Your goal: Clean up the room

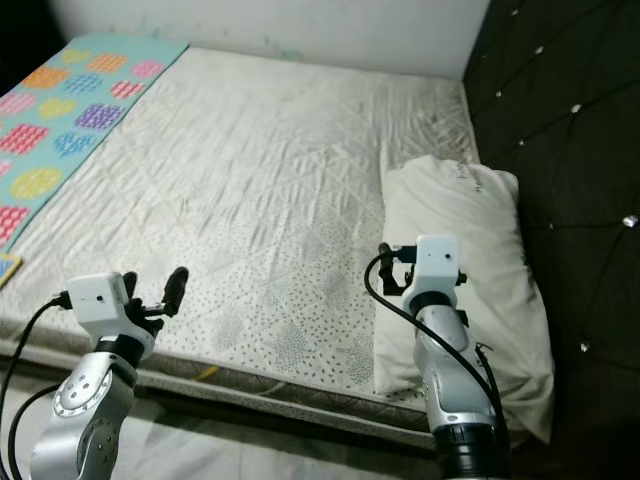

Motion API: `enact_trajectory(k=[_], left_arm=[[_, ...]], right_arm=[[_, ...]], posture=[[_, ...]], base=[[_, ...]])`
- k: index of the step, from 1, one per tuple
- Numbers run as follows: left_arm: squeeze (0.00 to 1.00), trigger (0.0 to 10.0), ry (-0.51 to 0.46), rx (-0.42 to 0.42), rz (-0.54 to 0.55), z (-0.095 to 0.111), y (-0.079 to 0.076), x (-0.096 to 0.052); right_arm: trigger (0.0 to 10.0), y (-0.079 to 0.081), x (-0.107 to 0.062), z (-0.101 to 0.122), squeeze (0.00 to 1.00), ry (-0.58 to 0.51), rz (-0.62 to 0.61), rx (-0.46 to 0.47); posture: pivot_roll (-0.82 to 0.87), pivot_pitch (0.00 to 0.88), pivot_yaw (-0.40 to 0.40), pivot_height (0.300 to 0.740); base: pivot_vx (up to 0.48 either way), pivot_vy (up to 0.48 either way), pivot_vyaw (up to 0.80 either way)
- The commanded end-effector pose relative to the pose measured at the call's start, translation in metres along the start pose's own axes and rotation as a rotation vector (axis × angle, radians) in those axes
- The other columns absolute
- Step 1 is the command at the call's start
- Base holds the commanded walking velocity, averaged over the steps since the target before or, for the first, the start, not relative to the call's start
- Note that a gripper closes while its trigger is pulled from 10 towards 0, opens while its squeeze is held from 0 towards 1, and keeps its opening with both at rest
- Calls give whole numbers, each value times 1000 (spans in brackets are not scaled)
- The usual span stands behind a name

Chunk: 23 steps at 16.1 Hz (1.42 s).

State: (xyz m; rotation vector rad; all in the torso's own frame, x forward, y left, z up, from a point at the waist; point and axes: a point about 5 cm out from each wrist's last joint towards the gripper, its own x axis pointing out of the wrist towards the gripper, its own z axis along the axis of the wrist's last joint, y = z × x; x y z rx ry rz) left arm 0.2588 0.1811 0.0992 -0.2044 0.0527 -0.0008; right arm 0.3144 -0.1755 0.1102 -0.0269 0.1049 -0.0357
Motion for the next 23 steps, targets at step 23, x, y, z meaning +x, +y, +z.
enact_trajectory(k=[23], left_arm=[[0,10000,-38,-28,-76,5,-3,-6]], right_arm=[[10000,4,0,-3,0,4,31,-17]], posture=[[-133,84,-25,740]], base=[[132,213,-154]])
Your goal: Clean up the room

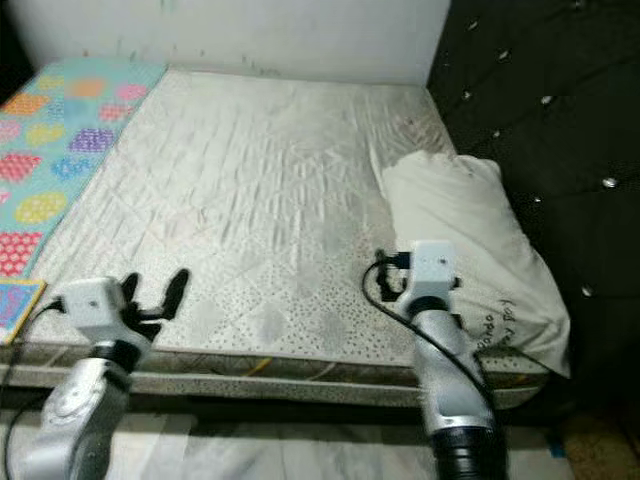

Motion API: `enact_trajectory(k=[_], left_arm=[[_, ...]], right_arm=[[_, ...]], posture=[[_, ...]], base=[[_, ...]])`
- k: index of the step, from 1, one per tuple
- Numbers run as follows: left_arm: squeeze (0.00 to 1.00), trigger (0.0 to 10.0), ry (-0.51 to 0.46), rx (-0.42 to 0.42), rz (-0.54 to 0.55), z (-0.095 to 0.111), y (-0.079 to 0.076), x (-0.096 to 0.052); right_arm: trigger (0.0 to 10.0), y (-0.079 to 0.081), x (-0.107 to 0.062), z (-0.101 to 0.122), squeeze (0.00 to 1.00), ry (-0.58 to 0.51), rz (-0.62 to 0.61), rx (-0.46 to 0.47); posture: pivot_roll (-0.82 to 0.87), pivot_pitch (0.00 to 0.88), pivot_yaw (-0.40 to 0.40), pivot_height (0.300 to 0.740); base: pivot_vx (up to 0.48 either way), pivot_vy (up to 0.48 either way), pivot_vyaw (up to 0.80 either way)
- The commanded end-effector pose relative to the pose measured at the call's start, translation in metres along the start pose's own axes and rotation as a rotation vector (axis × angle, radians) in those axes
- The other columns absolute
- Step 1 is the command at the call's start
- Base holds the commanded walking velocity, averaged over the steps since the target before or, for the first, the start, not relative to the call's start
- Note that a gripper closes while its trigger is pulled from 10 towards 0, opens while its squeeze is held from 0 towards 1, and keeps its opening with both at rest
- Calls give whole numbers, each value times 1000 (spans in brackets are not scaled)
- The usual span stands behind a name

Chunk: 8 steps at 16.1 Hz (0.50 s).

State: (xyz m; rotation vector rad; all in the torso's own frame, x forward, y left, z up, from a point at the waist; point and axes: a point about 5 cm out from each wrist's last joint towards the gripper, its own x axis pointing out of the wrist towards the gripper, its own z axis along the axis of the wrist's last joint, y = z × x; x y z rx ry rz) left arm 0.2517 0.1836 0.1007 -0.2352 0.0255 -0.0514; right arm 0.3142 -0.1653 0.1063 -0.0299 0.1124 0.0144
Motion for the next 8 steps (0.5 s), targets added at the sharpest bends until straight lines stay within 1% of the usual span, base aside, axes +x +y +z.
enact_trajectory(k=[1,4,5,6,7,8], left_arm=[[0,10000,-16,3,-23,4,-5,1],[0,10000,-14,11,-22,4,-4,1],[0,10000,-10,12,-16,4,-4,2],[0,10000,-1,31,0,4,-4,3],[0,10000,27,24,38,1,-3,5],[0,10000,26,19,33,0,-3,5]], right_arm=[[10000,-6,0,1,0,-3,-17,-11],[10000,-5,1,1,0,-5,-15,-8],[10000,-5,2,1,0,-5,-16,-8],[10000,-5,2,1,0,-5,-17,-8],[10000,-7,1,1,0,-5,-21,-9],[10000,-8,1,0,0,-5,-24,-10]], posture=[[-133,84,-25,740],[-128,79,-25,740],[-128,79,-24,740],[-128,79,-24,740],[-128,78,-21,740],[-128,79,-20,740]], base=[[431,0,0],[424,0,0],[319,0,0],[0,0,0],[0,0,0],[0,0,0]])
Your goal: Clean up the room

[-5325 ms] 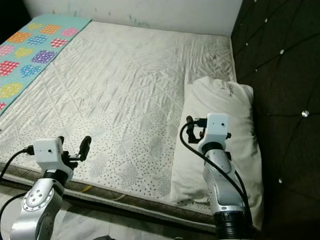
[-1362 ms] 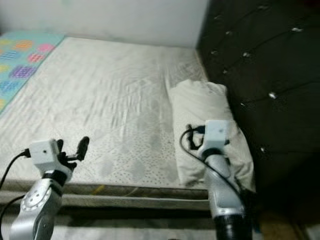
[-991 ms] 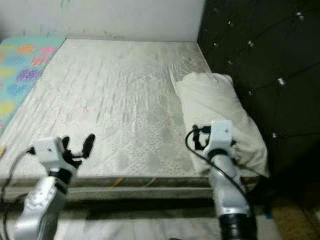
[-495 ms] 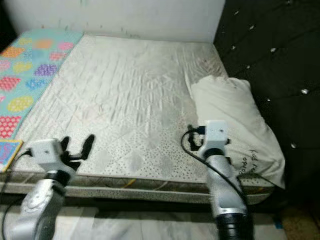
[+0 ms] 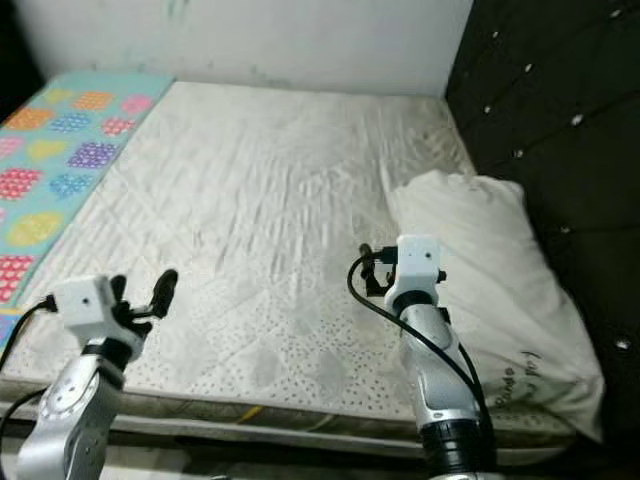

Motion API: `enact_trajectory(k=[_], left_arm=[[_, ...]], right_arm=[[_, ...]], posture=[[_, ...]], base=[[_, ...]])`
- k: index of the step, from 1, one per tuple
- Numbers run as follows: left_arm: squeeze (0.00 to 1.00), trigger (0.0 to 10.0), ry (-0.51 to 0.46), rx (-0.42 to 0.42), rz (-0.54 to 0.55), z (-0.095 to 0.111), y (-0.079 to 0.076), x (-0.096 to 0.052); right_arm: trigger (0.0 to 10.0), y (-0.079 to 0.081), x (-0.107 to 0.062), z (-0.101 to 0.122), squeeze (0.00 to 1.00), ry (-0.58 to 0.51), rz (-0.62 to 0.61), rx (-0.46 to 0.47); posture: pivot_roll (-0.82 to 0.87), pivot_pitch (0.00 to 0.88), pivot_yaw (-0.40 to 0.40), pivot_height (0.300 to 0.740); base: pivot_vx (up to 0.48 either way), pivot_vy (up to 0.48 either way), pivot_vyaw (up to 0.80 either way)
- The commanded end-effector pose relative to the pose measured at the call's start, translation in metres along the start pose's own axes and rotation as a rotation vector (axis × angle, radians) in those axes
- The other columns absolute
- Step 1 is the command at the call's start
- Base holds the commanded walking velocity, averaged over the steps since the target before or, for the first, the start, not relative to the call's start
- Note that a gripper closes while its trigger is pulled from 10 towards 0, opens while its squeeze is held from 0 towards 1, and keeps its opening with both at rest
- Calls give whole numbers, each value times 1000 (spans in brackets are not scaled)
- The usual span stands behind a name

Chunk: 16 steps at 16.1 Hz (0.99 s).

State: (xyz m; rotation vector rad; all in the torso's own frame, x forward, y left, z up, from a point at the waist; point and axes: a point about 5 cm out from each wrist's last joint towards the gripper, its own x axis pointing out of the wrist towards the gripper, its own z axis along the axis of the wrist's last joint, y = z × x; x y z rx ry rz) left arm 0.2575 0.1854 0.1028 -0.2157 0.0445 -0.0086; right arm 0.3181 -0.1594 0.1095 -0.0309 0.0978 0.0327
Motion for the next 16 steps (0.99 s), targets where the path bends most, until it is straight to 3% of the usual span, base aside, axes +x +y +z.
enact_trajectory(k=[1,4,8,11,16], left_arm=[[0,10000,12,-5,-13,-2,-4,-1],[0,10000,12,1,-17,-2,-4,-1],[0,10000,-16,19,-13,7,-1,4],[0,10000,-3,13,3,3,0,2],[0,10000,20,-2,7,-5,-3,-1]], right_arm=[[10000,-14,-3,-3,0,10,-44,-9],[10000,-16,-4,-4,0,11,-53,-11],[10000,-14,-2,1,0,4,-44,-18],[10000,-6,-4,1,0,3,-11,-19],[10000,-7,-10,-5,0,25,-11,-20]], posture=[[-129,79,-19,740],[-130,79,-17,740],[-124,78,-33,740],[-141,77,-15,740],[-154,70,-10,740]], base=[[0,0,0],[0,0,0],[0,470,0],[0,480,0],[0,480,0]])
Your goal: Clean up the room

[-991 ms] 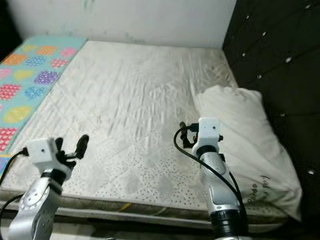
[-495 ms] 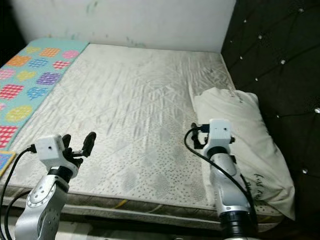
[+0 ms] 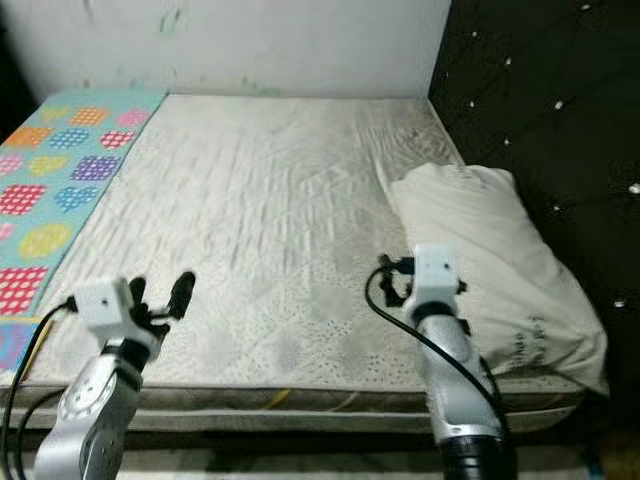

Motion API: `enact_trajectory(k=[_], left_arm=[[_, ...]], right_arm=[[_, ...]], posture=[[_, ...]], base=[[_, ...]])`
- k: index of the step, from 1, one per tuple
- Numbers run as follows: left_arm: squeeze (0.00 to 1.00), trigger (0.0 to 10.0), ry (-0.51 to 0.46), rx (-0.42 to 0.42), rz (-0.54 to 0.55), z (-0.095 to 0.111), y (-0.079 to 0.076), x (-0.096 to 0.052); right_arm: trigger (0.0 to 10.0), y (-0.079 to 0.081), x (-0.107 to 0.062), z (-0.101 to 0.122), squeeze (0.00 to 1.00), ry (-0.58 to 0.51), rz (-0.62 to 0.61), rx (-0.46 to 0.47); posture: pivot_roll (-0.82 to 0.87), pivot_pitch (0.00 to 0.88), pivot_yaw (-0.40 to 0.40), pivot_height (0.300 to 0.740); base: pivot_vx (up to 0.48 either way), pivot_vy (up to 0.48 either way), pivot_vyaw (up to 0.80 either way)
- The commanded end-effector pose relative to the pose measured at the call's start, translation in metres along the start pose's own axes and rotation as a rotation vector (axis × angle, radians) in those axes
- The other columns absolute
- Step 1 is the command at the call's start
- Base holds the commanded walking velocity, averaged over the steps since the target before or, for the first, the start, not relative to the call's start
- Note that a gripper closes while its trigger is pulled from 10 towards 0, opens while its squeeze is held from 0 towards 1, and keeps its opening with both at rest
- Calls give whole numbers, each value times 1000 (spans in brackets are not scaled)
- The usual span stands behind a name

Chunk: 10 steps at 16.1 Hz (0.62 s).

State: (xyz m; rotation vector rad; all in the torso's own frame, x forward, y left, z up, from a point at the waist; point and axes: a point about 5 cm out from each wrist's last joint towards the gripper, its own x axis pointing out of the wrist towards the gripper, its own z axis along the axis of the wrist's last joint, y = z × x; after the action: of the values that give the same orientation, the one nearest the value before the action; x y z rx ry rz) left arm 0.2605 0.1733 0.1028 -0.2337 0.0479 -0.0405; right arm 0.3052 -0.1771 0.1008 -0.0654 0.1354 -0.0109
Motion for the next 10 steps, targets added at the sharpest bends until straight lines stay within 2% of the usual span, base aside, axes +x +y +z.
enact_trajectory(k=[1,5,10], left_arm=[[0,10000,14,15,39,-2,9,-4],[0,10000,12,11,50,-3,8,-3],[0,10000,18,11,66,-4,11,-4]], right_arm=[[10000,9,2,5,0,-13,34,10],[10000,8,1,5,0,-4,46,2],[10000,14,0,1,0,13,78,12]], posture=[[-154,69,-12,740],[-155,71,-16,740],[-152,76,-15,740]], base=[[0,480,0],[0,480,0],[0,480,0]])
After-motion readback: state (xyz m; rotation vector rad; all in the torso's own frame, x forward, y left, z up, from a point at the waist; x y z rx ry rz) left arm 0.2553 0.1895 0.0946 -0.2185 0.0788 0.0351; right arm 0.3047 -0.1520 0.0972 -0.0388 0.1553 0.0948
